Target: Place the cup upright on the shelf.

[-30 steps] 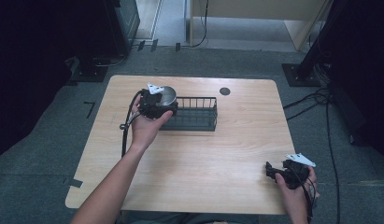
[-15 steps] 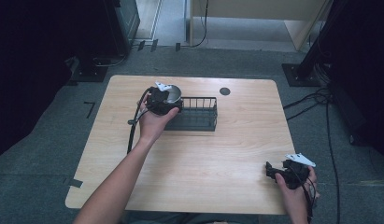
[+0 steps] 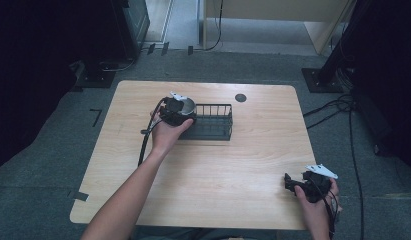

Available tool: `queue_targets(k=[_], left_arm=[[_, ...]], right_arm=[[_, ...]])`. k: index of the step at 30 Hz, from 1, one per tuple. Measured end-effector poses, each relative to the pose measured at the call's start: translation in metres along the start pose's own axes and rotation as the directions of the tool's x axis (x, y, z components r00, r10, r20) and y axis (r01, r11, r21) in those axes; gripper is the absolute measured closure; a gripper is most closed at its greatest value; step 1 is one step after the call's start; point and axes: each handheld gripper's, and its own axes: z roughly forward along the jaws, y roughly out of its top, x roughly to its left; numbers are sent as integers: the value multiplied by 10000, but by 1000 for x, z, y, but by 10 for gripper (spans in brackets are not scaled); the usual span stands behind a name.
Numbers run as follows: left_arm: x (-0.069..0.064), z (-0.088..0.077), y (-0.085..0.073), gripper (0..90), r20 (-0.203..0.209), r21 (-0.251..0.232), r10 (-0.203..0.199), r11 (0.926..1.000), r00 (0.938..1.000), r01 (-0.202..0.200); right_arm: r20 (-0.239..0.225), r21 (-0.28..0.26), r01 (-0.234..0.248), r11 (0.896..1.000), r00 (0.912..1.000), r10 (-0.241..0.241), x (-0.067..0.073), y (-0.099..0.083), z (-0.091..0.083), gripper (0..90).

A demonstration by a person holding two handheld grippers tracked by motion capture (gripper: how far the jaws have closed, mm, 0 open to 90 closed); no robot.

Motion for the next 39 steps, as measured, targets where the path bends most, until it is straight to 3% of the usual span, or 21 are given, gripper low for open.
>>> queue_targets(k=[14, 19, 22, 31, 35, 39], left_arm=[[0, 4, -3, 166, -122, 164, 43, 9999, 9999, -41], [4, -1, -1, 39, 54, 41, -186, 9998, 9998, 186], [5, -8, 1, 0, 47, -181, -174, 9997, 9998, 175], [10, -27, 3, 0, 113, -599, -315, 9977, 9994, 321], [13, -41, 4, 0, 302, -944, -575, 9937, 9979, 601], [15, -57, 3, 0, 399, -1233, -519, 9908, 9979, 564]], right_arm=[[0, 2, 4, 10000, 10000, -4, 0, 0, 0, 0], [2, 2, 1, 10000, 10000, -1, 0, 0, 0, 0], [2, 4, 1, 10000, 10000, -1, 0, 0, 0, 0], [1, 5, 3, 10000, 10000, -3, 0, 0, 0, 0], [1, 6, 3, 10000, 10000, -3, 0, 0, 0, 0], [2, 5, 4, 10000, 10000, -4, 0, 0, 0, 0]])
